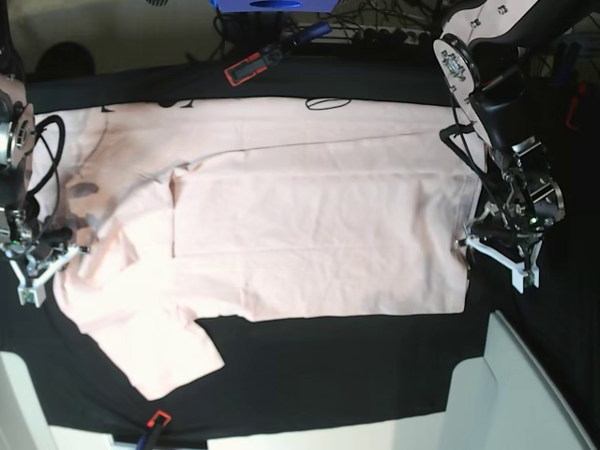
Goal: Fold the T-shirt properly
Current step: 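Close both grippers on the side edges of the shirt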
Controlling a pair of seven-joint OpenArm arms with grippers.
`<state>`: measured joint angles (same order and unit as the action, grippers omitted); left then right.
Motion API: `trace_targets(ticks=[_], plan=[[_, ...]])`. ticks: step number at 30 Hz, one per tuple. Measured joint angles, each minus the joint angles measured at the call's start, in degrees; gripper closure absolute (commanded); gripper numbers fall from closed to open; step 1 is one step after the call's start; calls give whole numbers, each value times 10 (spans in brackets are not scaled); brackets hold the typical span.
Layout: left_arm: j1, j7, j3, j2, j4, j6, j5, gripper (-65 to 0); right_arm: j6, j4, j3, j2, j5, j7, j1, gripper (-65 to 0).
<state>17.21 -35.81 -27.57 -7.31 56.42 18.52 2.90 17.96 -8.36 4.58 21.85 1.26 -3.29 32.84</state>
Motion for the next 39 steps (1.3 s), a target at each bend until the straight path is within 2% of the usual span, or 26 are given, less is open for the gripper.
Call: trace_targets(ticks=[7, 11, 19, 23, 30, 32, 35, 36, 39], plan=[[14, -5, 0, 5, -5, 1, 0, -385, 0, 0, 0, -1, 0, 1, 0, 0], [46, -2, 1, 14, -66, -1, 6, -385, 0, 0, 0, -1, 0, 0, 0, 0], [68, 105, 2, 12, -175, 3, 0, -385, 0, 0, 0, -1, 0, 0, 0, 0], [70, 146, 2, 11, -200, -14, -2, -381, 0, 0, 0, -1, 0, 0, 0, 0], [63, 148, 2, -2, -202, -6, -7, -370, 0, 0, 0, -1, 0, 0, 0, 0], [61, 152, 2, -5, -202, -6, -10, -289, 0, 0, 0, -1, 0, 0, 0, 0], [61, 146, 2, -14, -205, -12, -6, -107, 0, 0, 0, -1, 0, 0, 0, 0], [56, 146, 0, -16, -205, -12, -8, -66, 0, 0, 0, -1, 0, 1, 0, 0], [53, 151, 0, -19, -205, -10, -15, -55, 0, 0, 0, -1, 0, 1, 0, 0]])
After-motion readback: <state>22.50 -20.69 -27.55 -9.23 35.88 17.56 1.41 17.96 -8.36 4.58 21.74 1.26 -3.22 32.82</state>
